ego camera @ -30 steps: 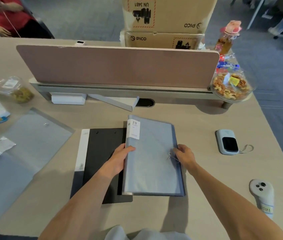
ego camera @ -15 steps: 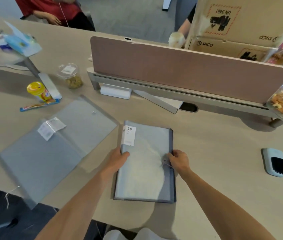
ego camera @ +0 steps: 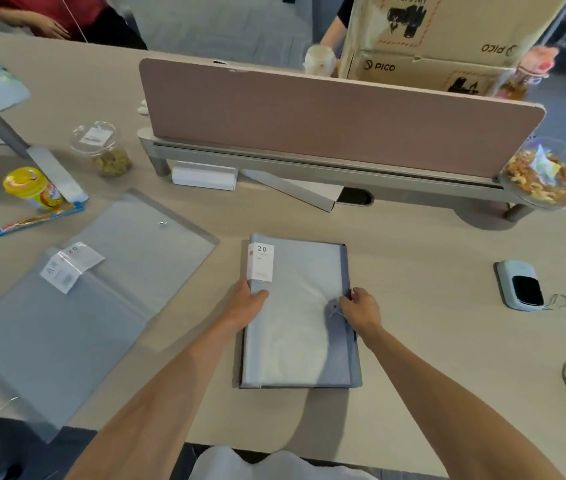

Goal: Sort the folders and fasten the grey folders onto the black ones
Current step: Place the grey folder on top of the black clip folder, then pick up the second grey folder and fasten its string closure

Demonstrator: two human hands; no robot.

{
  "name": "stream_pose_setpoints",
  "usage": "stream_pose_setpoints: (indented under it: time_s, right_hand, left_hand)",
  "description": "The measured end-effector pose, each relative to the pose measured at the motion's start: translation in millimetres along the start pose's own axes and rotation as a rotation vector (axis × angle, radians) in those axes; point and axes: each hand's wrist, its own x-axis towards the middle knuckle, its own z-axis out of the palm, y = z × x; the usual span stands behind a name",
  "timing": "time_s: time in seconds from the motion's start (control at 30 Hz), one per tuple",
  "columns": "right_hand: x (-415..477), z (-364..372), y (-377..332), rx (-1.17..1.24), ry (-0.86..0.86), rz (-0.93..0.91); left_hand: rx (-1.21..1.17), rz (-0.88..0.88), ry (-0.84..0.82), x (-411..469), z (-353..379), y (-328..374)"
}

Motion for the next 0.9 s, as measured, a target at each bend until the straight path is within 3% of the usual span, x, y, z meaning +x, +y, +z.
stream_pose_setpoints:
  time_s: [0.27, 0.57, 0.77, 0.9]
  right_hand:
    - [13.5, -83.3, 55.4, 0.113, 0.064, 0.081]
    - [39.6, -163.5, 110.9, 0.132, 0.068, 0.097]
    - [39.3, -155.6, 85.9, -0.090, 0.100, -0.111]
    - [28.0, -121.3, 37.1, -0.121, 0.048, -0.301]
  left_hand:
    - [0.121, 0.018, -0.122, 15.0, 87.0, 40.0]
    - [0.175, 0.021, -0.110, 16.8, 178.2, 84.3]
    - [0.200, 0.043, -0.020, 8.2, 168.3, 78.5]
    - [0.420, 0.141, 0.057, -3.1, 136.5, 67.4]
